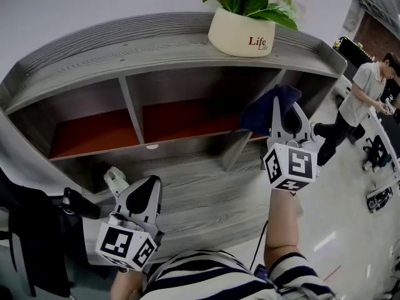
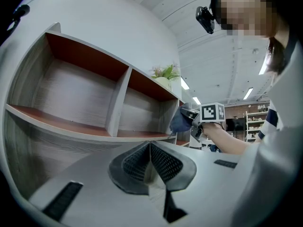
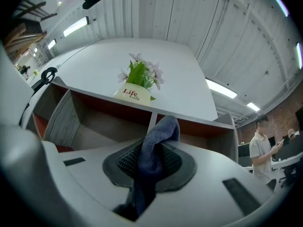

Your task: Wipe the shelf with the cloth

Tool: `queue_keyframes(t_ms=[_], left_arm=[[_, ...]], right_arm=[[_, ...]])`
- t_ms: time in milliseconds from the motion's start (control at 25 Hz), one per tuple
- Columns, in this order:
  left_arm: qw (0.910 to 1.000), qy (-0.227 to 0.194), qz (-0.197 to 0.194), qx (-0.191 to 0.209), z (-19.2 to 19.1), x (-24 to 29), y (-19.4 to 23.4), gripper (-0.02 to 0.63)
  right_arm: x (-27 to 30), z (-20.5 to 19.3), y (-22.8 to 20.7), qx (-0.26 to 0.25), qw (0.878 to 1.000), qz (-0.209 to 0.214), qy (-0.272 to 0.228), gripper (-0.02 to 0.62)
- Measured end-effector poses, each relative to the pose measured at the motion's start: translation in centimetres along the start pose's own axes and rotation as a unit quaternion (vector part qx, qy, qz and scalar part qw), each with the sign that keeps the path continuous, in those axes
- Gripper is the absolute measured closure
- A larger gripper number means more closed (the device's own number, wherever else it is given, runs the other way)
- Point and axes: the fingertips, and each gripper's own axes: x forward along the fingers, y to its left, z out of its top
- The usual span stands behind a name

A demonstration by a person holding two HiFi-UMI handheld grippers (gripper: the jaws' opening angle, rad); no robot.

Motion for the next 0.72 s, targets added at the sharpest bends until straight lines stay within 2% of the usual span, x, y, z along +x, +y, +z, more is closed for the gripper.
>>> queue_keyframes(t_ms=[400,720], left_arm=[[1.0000,0.004,0.006,-0.005,-0.5,-0.1,0.2,0.583],[0.9999,0.003,0.010,-0.009,-0.5,-0.4,0.3,0.584]], right_arm=[[-1.3,-5.1,0.7,0.021,0.998,-0.003,0.052,0.529],[-1.8,-6.6,1.1,0.025,0.997,-0.004,0.073,0.529]])
